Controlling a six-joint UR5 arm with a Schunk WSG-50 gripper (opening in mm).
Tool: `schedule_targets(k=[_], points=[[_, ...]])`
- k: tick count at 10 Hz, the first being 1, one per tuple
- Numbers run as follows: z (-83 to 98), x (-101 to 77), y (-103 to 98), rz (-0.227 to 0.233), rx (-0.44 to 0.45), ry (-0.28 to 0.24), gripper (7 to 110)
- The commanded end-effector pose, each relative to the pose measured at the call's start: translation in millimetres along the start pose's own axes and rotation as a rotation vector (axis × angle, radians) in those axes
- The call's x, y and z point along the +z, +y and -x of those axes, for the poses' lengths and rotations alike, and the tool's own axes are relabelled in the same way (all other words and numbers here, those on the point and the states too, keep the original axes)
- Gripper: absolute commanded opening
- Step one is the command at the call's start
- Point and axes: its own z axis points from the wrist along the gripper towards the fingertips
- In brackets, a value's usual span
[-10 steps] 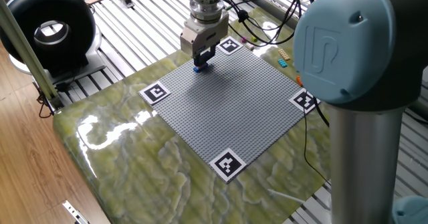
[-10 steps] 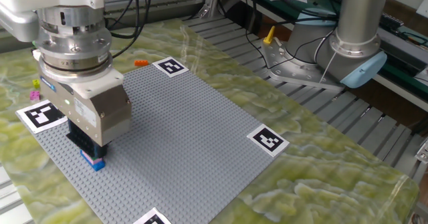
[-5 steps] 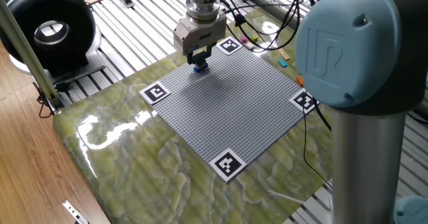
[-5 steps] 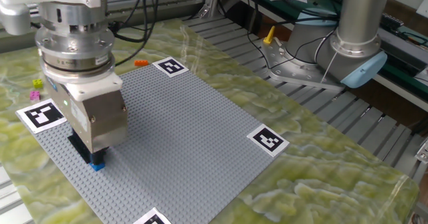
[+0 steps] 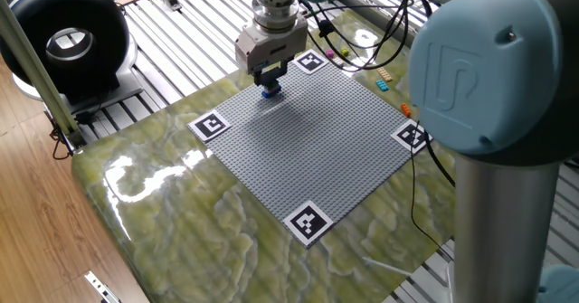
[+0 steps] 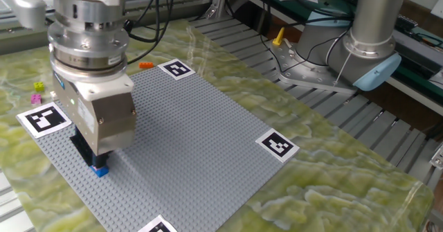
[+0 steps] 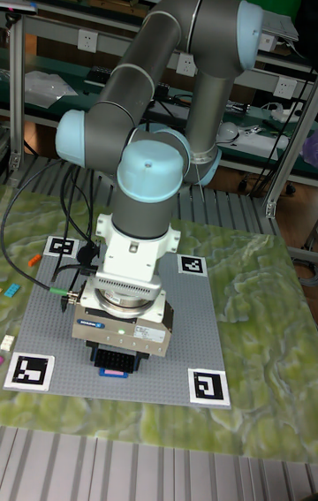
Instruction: Stack small Lego blocks one on top of the other
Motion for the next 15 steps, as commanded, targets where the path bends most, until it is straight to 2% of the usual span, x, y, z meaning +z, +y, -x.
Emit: schedule_targets(k=[1,5,7,9,11,13,15], points=[[9.2,-3.6,2.6,-0.007,-0.028,-0.062,7],[0.9,-0.4,8.7,-0.005,-0.038,-0.031,7],[-6.5,-2.6,2.5,-0.031,-0.056,0.002,7],[2.7,-2.6,10.0,-0.003,-0.081,-0.035,7],[7.4,-2.8,8.9,-0.008,-0.097,-0.054,7],[24.8,-4.4,7.0,-0.020,-0.117,-0.123,7],[26.7,-4.7,15.5,0.016,-0.083,-0.132,7]])
